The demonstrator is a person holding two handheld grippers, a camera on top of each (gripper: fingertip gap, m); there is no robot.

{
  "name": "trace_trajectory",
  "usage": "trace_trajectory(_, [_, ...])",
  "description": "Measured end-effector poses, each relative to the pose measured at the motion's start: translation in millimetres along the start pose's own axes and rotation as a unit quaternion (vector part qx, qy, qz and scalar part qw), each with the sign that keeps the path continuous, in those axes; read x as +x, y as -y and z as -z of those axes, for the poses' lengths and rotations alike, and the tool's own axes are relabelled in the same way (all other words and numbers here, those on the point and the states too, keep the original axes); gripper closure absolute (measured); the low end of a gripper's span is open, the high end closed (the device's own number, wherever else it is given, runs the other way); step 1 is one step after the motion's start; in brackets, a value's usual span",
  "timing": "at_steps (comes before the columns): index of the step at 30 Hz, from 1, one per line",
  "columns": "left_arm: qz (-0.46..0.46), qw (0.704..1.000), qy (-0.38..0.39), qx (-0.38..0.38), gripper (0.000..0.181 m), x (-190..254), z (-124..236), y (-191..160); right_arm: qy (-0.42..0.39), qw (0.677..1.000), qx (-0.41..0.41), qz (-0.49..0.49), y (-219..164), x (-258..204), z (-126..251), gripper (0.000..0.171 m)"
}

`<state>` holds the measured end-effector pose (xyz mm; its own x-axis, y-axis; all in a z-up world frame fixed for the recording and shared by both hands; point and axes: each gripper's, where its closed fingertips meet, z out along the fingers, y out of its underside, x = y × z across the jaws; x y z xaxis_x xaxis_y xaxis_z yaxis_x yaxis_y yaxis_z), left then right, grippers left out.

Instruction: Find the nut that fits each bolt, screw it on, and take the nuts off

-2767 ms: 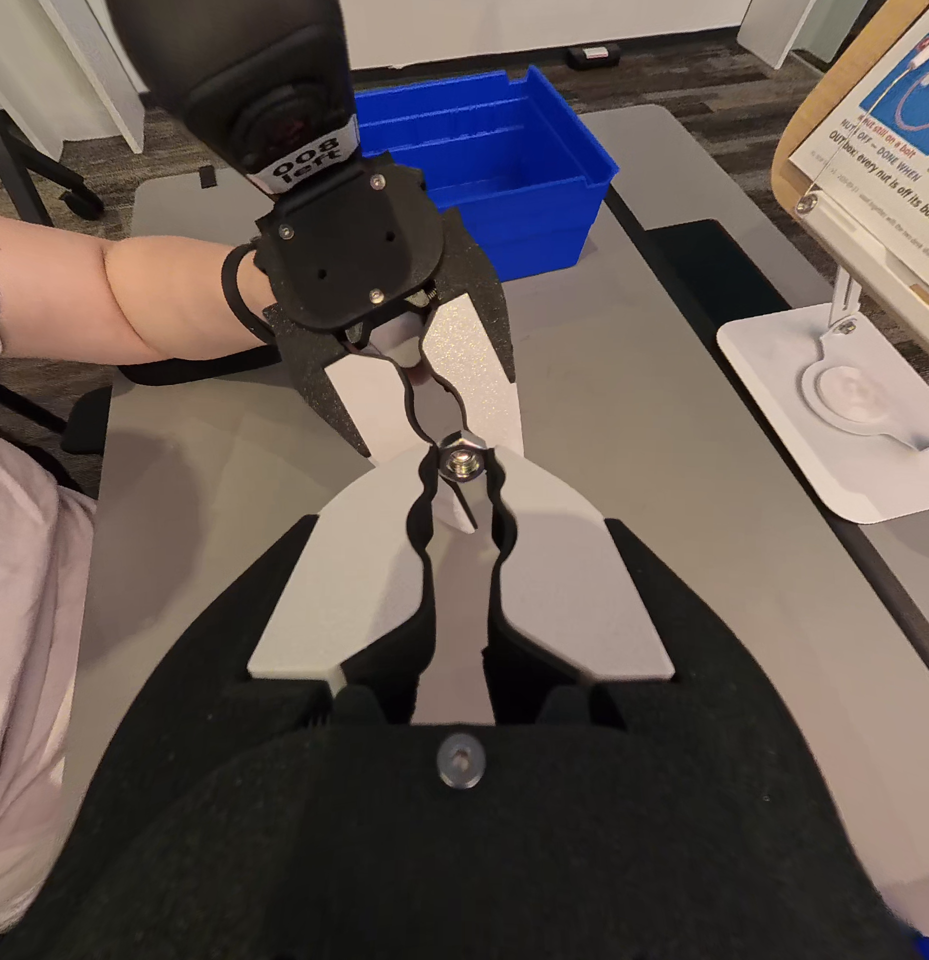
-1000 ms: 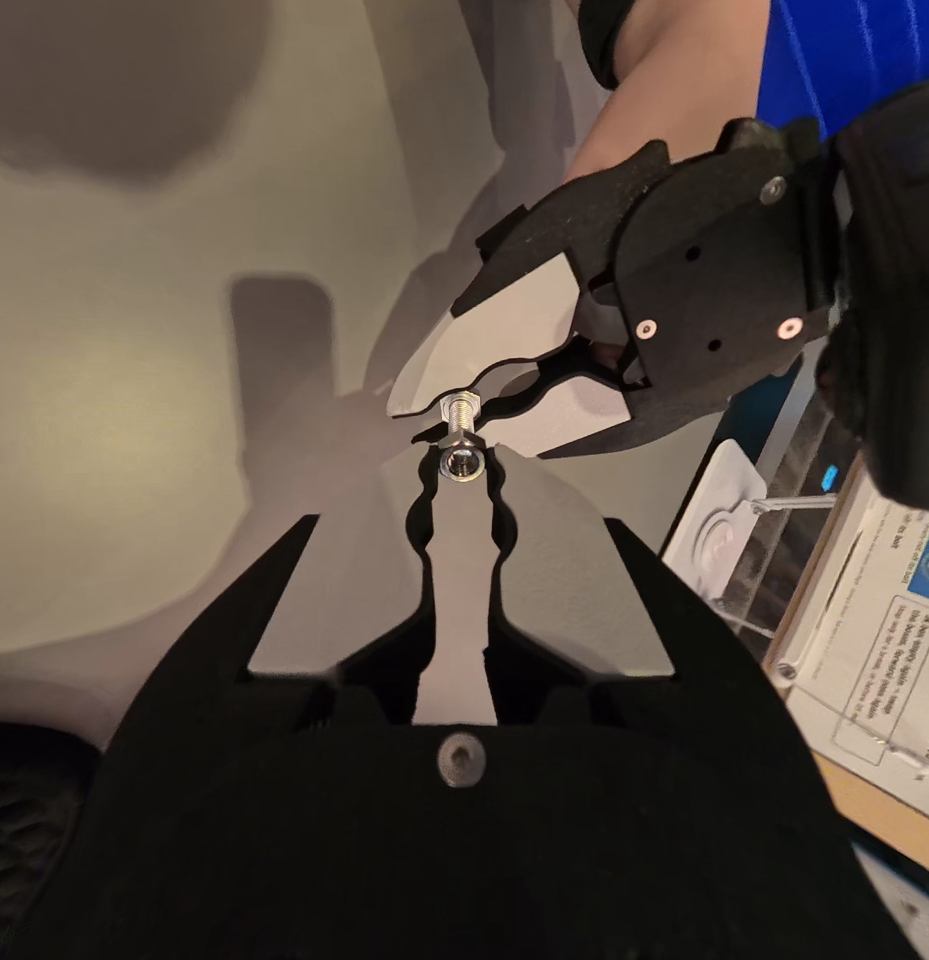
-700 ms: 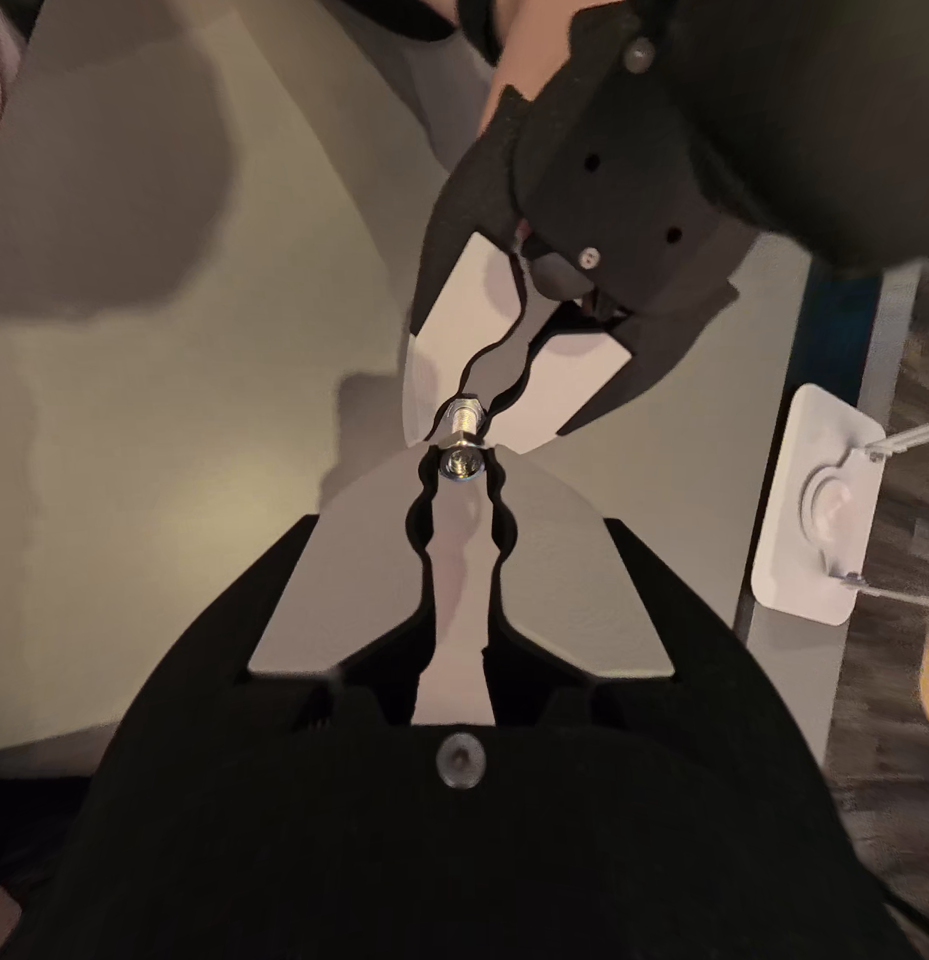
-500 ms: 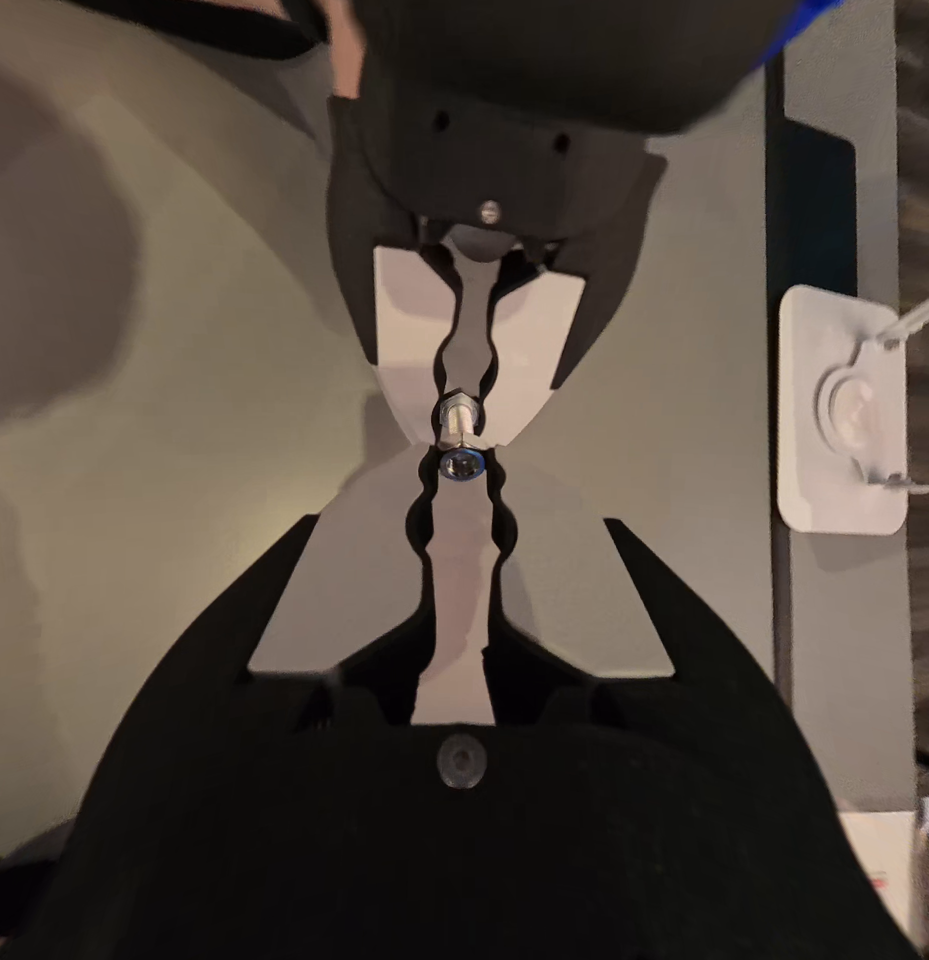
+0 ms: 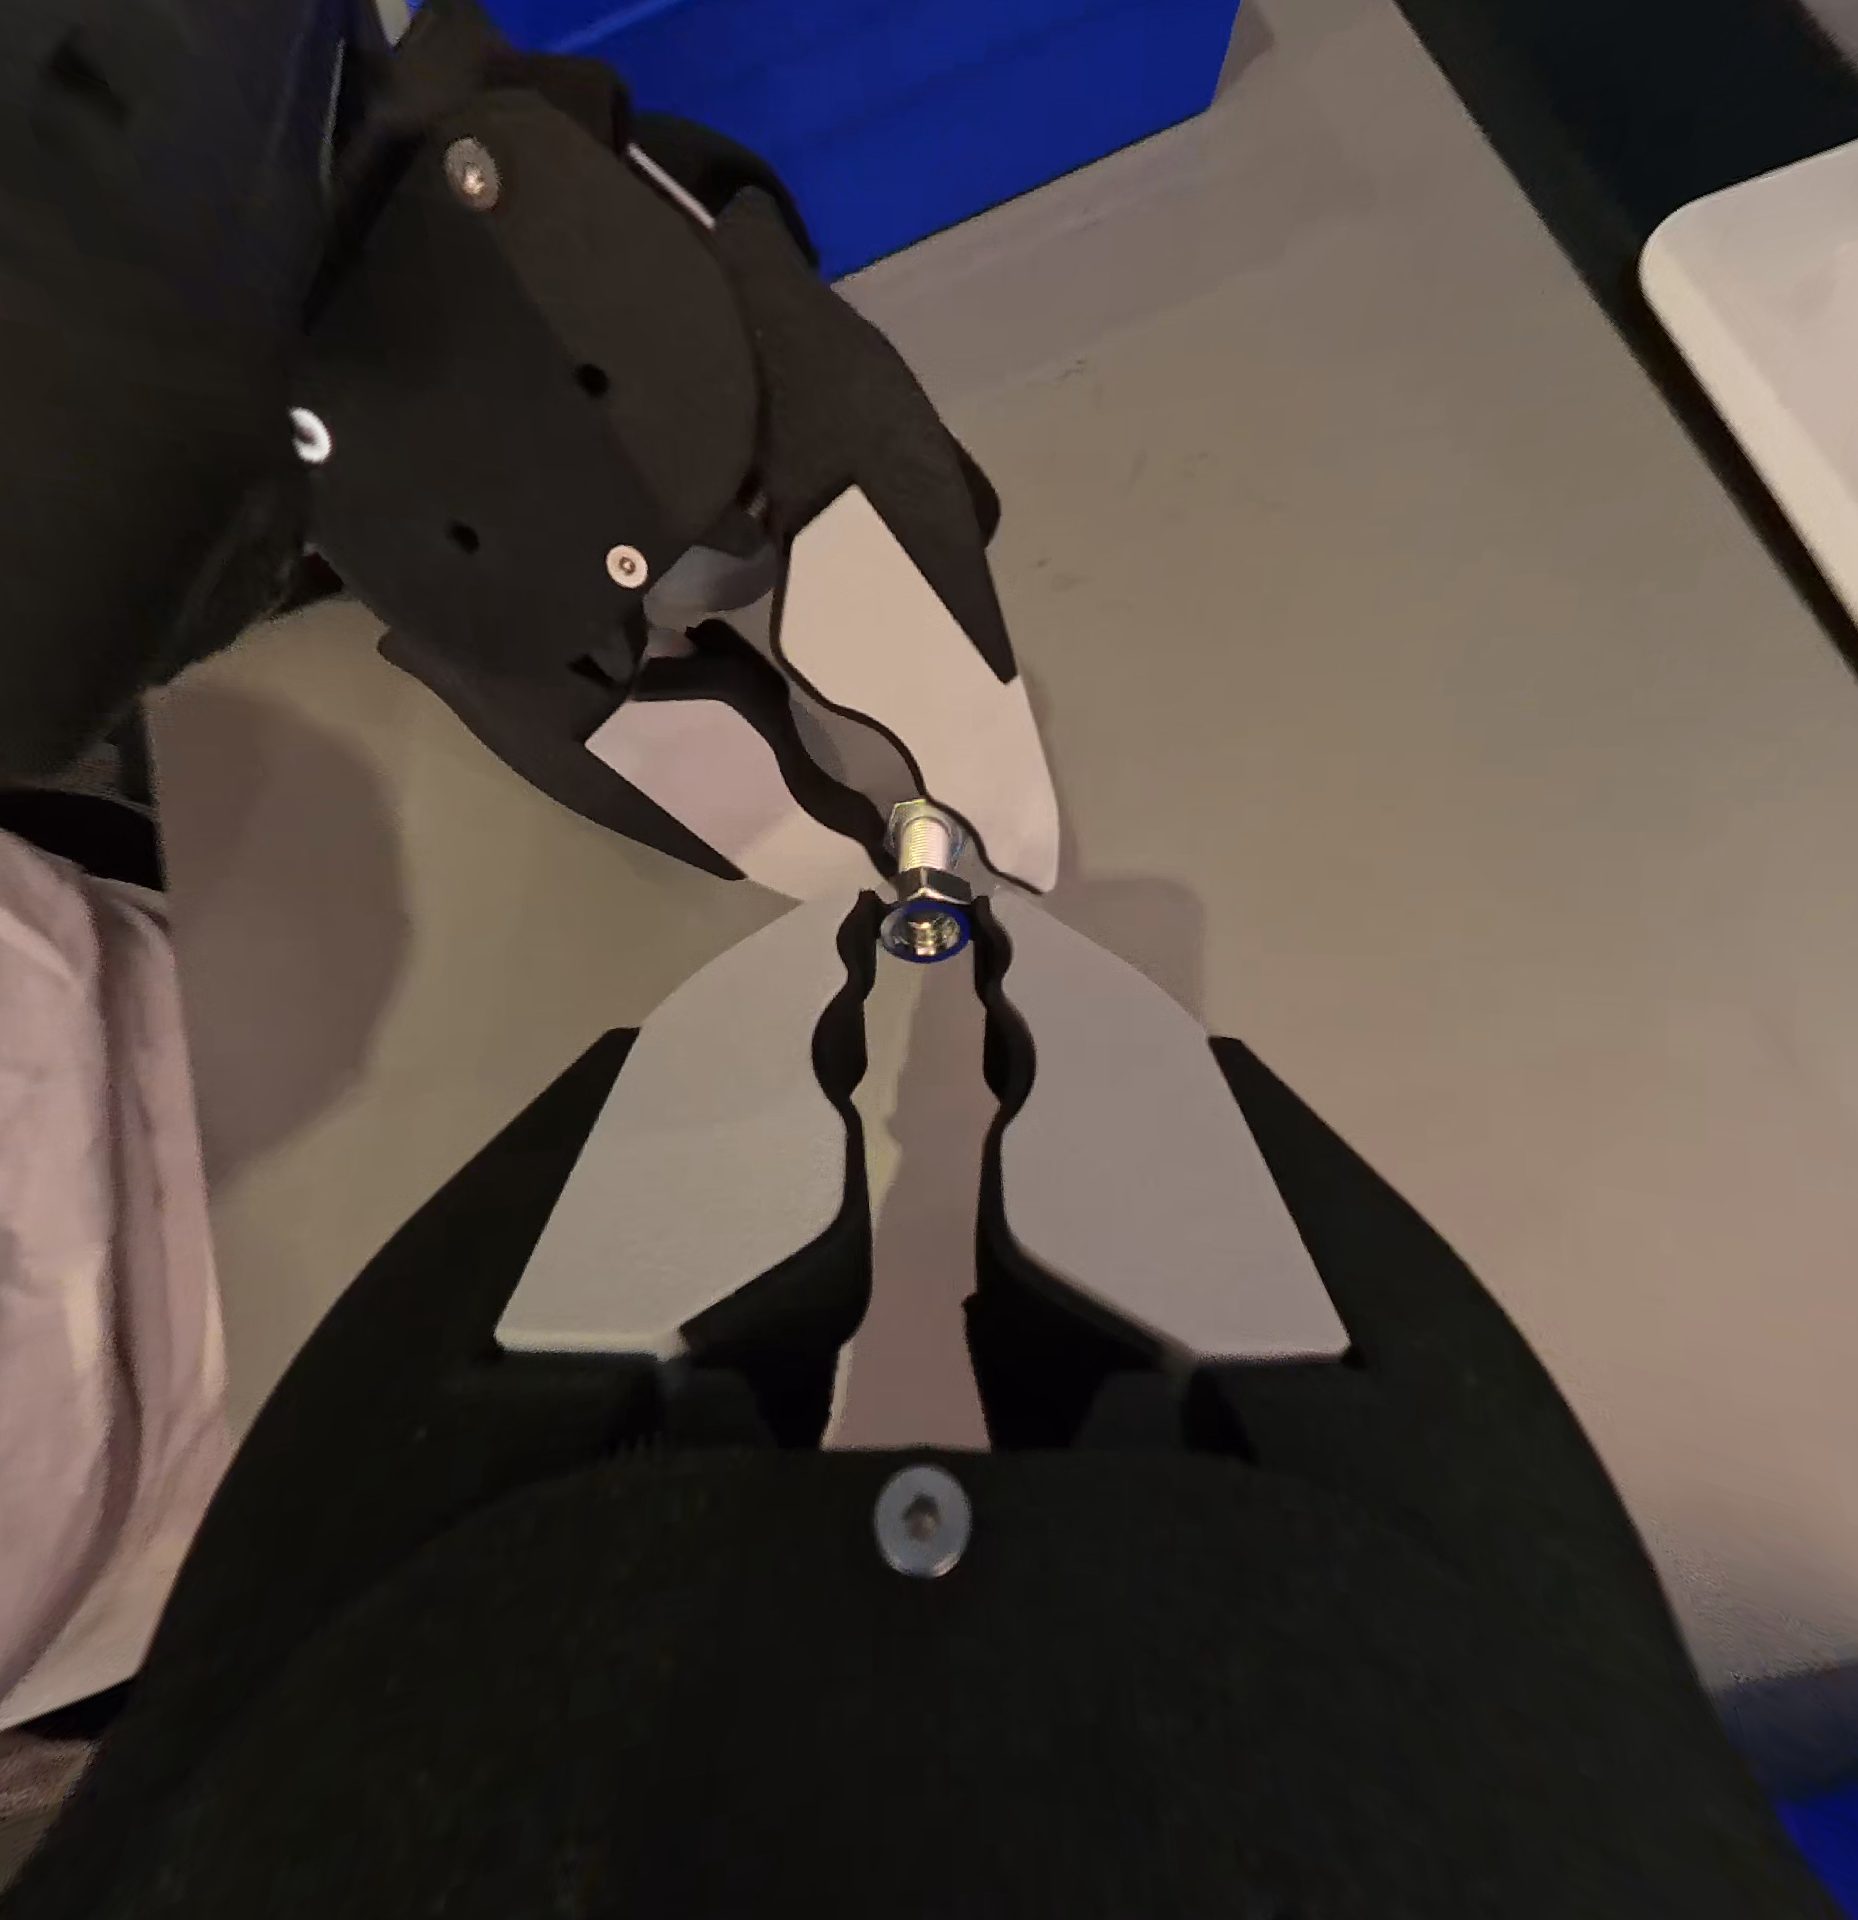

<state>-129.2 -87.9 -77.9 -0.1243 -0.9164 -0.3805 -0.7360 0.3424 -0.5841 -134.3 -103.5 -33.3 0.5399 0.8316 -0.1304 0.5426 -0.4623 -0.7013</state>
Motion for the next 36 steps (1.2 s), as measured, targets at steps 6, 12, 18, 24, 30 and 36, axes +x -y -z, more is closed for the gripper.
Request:
trace_trajectory(6, [-0.035, 0.999, 0.028, -0.019, 0.167, -1.9, -0.7, -1.5, 0.076, 0.993, 0.008, -0.086, -3.3, -3.2, -0.6, 0.154])
trace_trajectory(12, [-0.05, 0.995, 0.068, -0.048, 0.167, -11.0, -1.0, -7.5, 0.112, 0.981, 0.028, -0.156, -0.9, 0.6, -4.2, 0.154])
trace_trajectory(18, [-0.066, 0.986, 0.119, -0.098, 0.167, -22.3, -2.3, -19.0, 0.092, 0.977, 0.04, -0.186, -0.1, 9.4, -12.9, 0.154])
trace_trajectory(24, [-0.033, 0.994, 0.084, -0.065, 0.167, -18.6, -5.7, -16.4, 0.089, 0.981, 0.042, -0.169, 1.1, 11.1, -12.3, 0.154])
trace_trajectory(30, [0.006, 0.999, 0.044, -0.013, 0.168, -15.6, -2.5, -7.5, 0.092, 0.982, 0.061, -0.151, 8.5, 9.1, -6.5, 0.154])
trace_trajectory(36, [0.003, 0.999, 0.05, -0.009, 0.167, -18.3, -0.4, -6.6, 0.088, 0.985, 0.071, -0.13, 12.6, 9.1, 0.1, 0.154])
